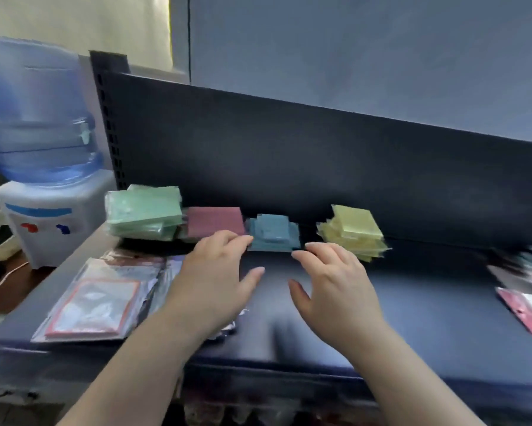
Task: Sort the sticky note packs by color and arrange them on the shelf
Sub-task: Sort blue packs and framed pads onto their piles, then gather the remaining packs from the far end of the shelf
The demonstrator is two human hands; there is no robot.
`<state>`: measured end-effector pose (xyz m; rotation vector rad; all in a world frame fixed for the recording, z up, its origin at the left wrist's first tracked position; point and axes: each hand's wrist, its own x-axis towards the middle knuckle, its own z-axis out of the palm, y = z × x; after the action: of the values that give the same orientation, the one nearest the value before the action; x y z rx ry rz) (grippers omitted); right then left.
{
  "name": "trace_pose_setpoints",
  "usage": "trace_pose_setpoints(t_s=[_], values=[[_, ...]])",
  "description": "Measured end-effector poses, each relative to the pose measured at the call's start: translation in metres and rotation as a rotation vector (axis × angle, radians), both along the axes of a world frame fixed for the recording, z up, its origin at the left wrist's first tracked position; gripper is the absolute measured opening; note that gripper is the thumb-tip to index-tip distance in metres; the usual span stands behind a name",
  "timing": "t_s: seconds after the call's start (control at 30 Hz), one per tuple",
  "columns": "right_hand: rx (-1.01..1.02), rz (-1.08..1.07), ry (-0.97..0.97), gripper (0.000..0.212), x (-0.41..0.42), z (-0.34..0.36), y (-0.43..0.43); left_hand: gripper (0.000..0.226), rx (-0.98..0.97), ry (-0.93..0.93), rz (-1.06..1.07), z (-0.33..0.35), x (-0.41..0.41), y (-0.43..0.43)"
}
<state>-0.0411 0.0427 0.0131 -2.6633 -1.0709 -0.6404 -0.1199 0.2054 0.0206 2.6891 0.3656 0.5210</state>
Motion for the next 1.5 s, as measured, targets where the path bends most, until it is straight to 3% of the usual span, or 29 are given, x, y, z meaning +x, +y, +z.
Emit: trace_pose_setpoints(t_s=[0.1, 0.3, 0.6, 0.8, 0.93, 1.1, 1.2, 1.3, 1.5], values=[[0.03, -0.105, 0.0, 0.043, 0.013, 0.001, -0.052, 0.067, 0.056, 0.033, -0.145, 0.002, 0.029, -0.048], [0.02, -0.237, 0.001, 0.051, 0.042, -0.004, -0.155, 0.058, 0.067, 0.035, -0.333, 0.002, 0.078, -0.147], [0.021, -0.274, 0.011, 0.056, 0.101, -0.008, -0.293, 0.058, 0.086, 0.081, -0.378, -0.002, 0.148, -0.28], [0.072, -0.272, 0.053, 0.046, 0.138, -0.012, -0.363, 0.058, 0.036, 0.184, -0.356, -0.01, 0.181, -0.344], [0.068, -0.307, 0.108, 0.041, 0.159, -0.01, -0.402, 0.049, -0.09, 0.233, -0.372, -0.01, 0.193, -0.381], [0.061, -0.418, 0.215, 0.054, 0.188, -0.009, -0.45, 0.067, -0.236, 0.358, -0.368, -0.014, 0.21, -0.417], [0.065, -0.495, 0.314, 0.063, 0.207, -0.011, -0.472, 0.072, -0.422, 0.405, -0.353, -0.015, 0.216, -0.437], [0.058, -0.523, 0.424, 0.067, 0.222, -0.017, -0.48, 0.079, -0.551, 0.395, -0.296, -0.017, 0.221, -0.45], [0.12, -0.492, 0.402, 0.057, 0.228, -0.023, -0.474, 0.072, -0.768, 0.216, -0.177, -0.027, 0.229, -0.458]])
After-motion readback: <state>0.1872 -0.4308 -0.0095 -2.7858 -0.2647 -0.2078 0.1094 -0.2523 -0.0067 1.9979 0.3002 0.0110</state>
